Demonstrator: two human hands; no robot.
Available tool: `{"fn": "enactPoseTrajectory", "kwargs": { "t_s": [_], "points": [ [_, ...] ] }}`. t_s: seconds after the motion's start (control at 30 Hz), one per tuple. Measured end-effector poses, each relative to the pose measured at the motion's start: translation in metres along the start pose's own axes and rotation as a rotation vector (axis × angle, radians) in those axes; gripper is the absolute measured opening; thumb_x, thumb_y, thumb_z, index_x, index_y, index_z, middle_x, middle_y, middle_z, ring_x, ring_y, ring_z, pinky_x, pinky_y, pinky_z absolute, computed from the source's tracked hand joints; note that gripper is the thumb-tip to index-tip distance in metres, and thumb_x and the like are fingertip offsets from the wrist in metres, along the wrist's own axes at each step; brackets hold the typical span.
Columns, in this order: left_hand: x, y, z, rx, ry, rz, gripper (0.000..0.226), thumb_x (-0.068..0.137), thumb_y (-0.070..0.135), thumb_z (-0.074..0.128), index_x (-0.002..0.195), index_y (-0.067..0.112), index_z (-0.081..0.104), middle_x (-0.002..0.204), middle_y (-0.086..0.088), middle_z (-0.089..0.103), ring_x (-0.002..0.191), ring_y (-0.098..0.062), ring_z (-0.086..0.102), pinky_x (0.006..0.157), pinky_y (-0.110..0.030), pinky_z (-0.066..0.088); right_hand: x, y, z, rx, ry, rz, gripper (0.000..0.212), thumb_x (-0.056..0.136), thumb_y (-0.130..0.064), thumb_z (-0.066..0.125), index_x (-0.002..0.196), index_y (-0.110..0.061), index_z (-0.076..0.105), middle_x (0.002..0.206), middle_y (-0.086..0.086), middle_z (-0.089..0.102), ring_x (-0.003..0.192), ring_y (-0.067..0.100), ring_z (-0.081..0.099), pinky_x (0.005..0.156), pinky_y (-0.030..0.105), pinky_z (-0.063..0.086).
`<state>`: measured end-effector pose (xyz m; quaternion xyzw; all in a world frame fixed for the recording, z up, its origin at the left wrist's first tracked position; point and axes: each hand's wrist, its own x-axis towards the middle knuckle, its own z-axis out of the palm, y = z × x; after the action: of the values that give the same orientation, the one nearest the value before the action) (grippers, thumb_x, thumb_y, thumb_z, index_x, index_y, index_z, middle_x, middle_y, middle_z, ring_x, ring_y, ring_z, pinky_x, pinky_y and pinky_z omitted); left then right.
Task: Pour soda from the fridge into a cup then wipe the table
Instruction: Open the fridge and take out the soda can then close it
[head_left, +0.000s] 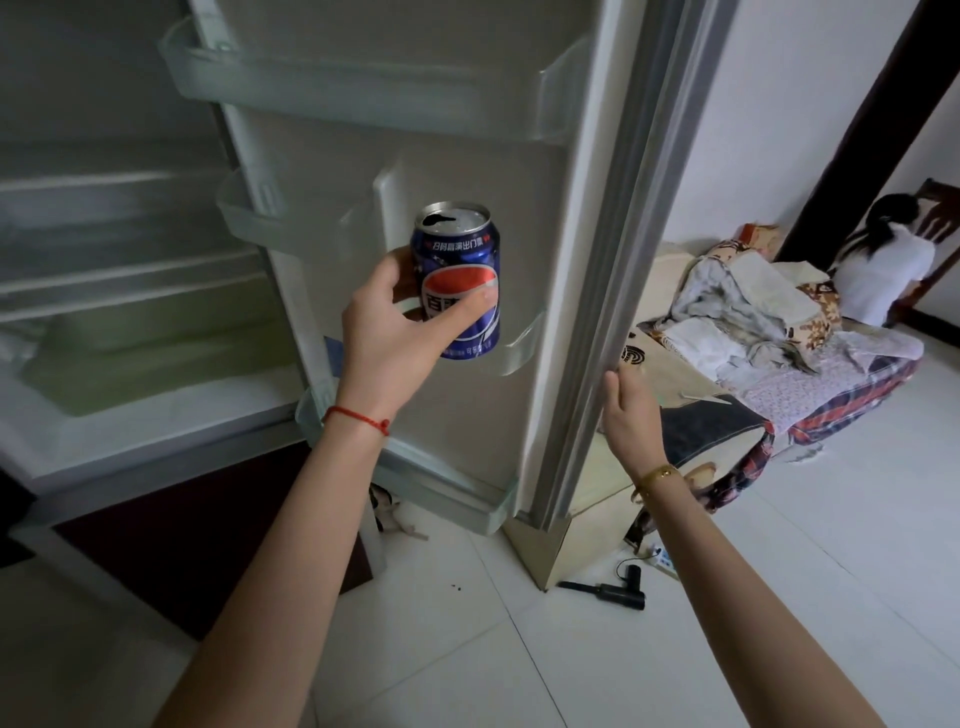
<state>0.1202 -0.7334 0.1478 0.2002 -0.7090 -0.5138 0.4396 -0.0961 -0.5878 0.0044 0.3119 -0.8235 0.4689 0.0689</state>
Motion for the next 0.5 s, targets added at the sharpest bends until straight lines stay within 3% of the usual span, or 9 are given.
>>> {"fn": "enactPoseTrajectory", "kwargs": {
  "t_s": [0.1, 0.17, 0.3, 0.4, 0.5],
  "points": [
    [-0.019, 0.003, -0.008, 0.013, 0.038, -0.022, 0.052, 0.067, 0.034, 0.088, 0.113, 0.028, 0.064, 0.101, 0.017, 0.070, 0.093, 0.007, 0.065, 0.076, -0.017, 0.054, -0.012, -0.005, -0.004, -0.001, -0.016, -0.019, 0.029, 0.104, -0.020, 0.033, 0.078, -0.030, 0.039, 0.074, -0.008, 0.045, 0.066, 0.006, 0.044, 0.061, 0.023, 0.032],
    [-0.033, 0.005, -0.013, 0.024, 0.058, -0.034, 0.055, 0.066, 0.036, 0.088, 0.115, 0.025, 0.065, 0.103, 0.014, 0.071, 0.096, 0.002, 0.066, 0.079, -0.019, 0.055, -0.022, -0.007, -0.006, 0.005, -0.030, -0.054, 0.026, 0.103, -0.020, 0.034, 0.080, -0.026, 0.042, 0.074, -0.008, 0.046, 0.066, 0.008, 0.045, 0.061, 0.026, 0.033],
    [-0.063, 0.008, -0.025, 0.005, 0.087, -0.067, 0.056, 0.067, 0.030, 0.088, 0.117, 0.023, 0.065, 0.105, 0.012, 0.071, 0.097, 0.002, 0.065, 0.078, -0.016, 0.054, -0.041, -0.010, -0.009, 0.022, -0.043, -0.164, 0.019, 0.103, -0.019, 0.034, 0.092, -0.019, 0.050, 0.080, -0.008, 0.051, 0.073, 0.001, 0.048, 0.064, 0.024, 0.035],
    [-0.083, 0.008, -0.036, 0.002, 0.086, -0.082, 0.054, 0.067, 0.026, 0.089, 0.115, 0.021, 0.066, 0.106, 0.009, 0.073, 0.100, -0.006, 0.068, 0.085, -0.025, 0.056, -0.061, -0.015, -0.008, 0.030, -0.021, -0.255, 0.016, 0.104, -0.017, 0.034, 0.102, -0.015, 0.050, 0.089, -0.011, 0.049, 0.079, -0.004, 0.046, 0.070, 0.017, 0.034],
    [-0.101, 0.006, -0.049, 0.018, 0.097, -0.109, 0.056, 0.066, 0.027, 0.089, 0.116, 0.024, 0.066, 0.108, 0.010, 0.072, 0.102, -0.005, 0.067, 0.086, -0.025, 0.055, -0.079, -0.018, -0.002, 0.046, -0.003, -0.285, 0.026, 0.105, -0.022, 0.031, 0.114, -0.005, 0.049, 0.099, -0.002, 0.053, 0.088, 0.005, 0.049, 0.080, 0.027, 0.042]
  ]
}}
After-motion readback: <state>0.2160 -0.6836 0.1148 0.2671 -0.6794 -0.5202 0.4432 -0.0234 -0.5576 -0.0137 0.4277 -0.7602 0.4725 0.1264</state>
